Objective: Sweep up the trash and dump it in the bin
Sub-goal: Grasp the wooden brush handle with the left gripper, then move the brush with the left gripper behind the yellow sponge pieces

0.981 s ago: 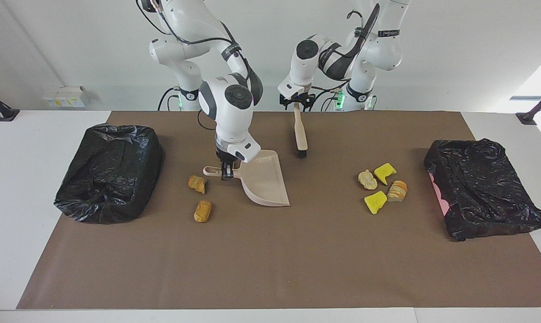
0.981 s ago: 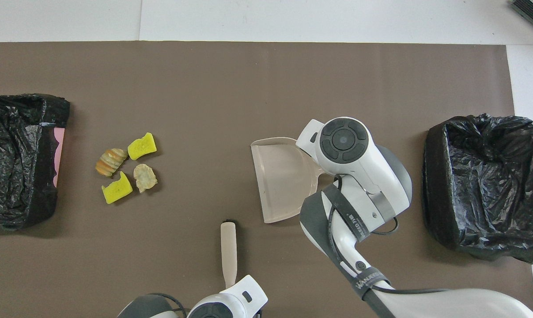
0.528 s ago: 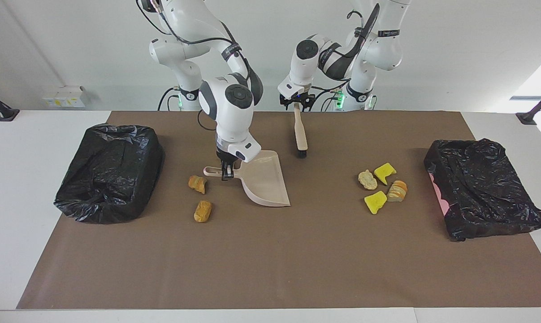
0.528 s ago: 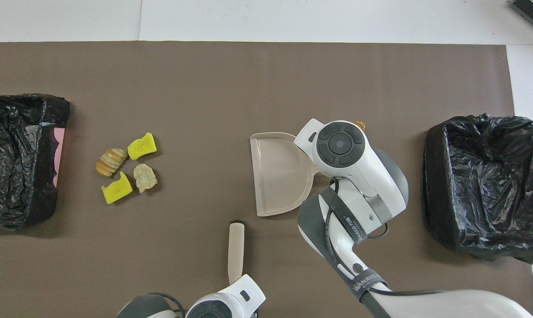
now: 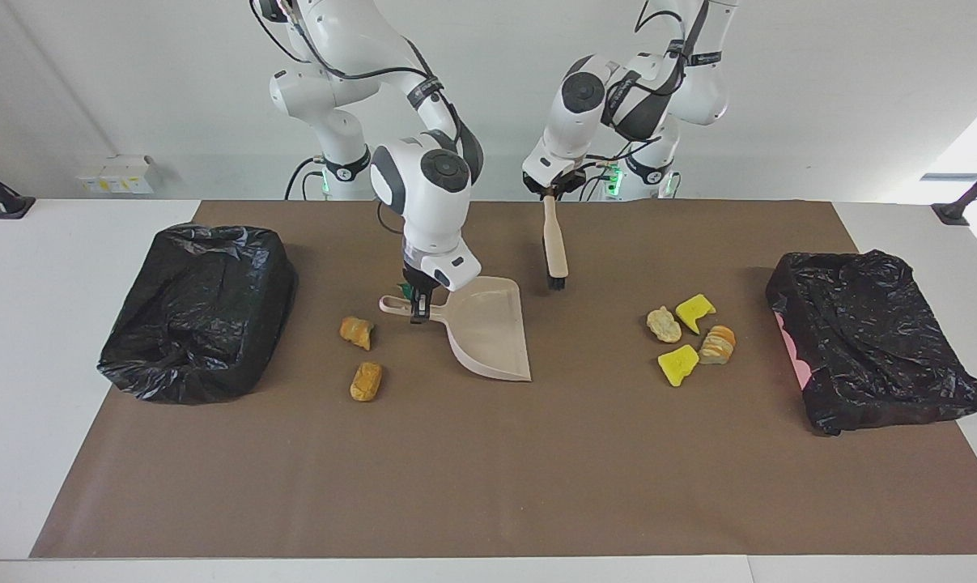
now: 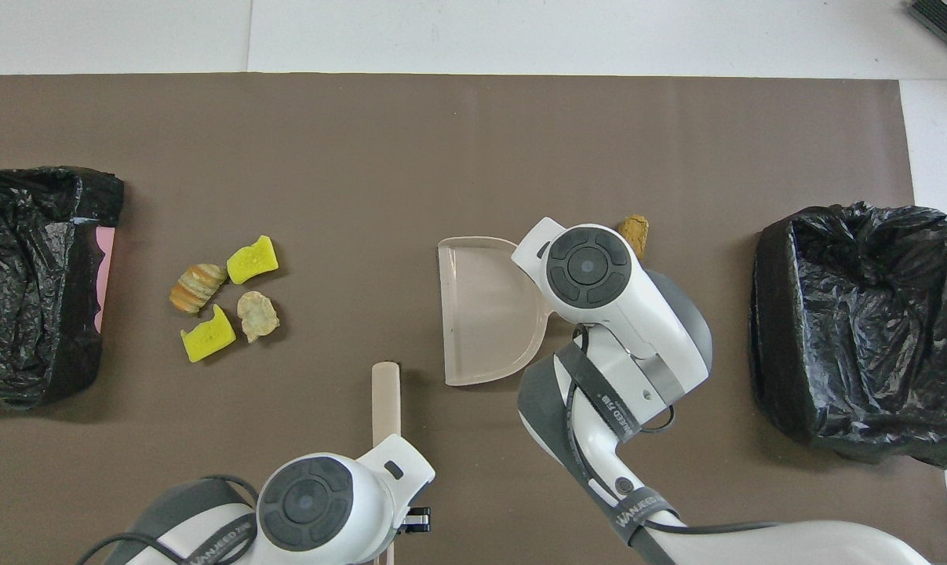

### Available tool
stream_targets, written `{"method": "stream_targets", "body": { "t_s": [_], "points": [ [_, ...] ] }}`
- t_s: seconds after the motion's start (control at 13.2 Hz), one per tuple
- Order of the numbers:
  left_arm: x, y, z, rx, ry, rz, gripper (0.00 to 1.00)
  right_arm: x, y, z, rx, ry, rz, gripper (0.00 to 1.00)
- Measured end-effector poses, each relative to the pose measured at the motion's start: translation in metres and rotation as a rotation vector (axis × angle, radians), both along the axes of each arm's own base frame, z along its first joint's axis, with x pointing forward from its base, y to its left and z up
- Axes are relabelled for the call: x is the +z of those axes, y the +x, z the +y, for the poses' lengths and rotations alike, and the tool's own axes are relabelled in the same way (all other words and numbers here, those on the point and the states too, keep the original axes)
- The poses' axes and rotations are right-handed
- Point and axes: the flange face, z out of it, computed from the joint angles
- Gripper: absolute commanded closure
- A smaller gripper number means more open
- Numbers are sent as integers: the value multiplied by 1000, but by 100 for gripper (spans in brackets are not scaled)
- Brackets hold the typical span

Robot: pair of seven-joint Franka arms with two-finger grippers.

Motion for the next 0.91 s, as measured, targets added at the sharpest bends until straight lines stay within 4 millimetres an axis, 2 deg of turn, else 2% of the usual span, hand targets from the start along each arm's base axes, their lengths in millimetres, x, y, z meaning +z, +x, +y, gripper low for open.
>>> {"method": "stream_targets", "body": {
  "t_s": [0.23, 0.38, 0.68, 0.91],
  "points": [
    [47, 44, 63, 23, -6, -11, 100, -2, -8, 14, 22, -2, 3, 100],
    [67, 74, 104, 49, -6, -57, 100, -3, -16, 28, 28, -2, 1, 100],
    [73, 113, 178, 63, 46, -102, 100, -9, -31, 48, -10, -4, -6, 100],
    [70, 137, 247, 65, 28, -100, 100, -13, -36, 57, -23, -6, -8, 100]
  ]
}}
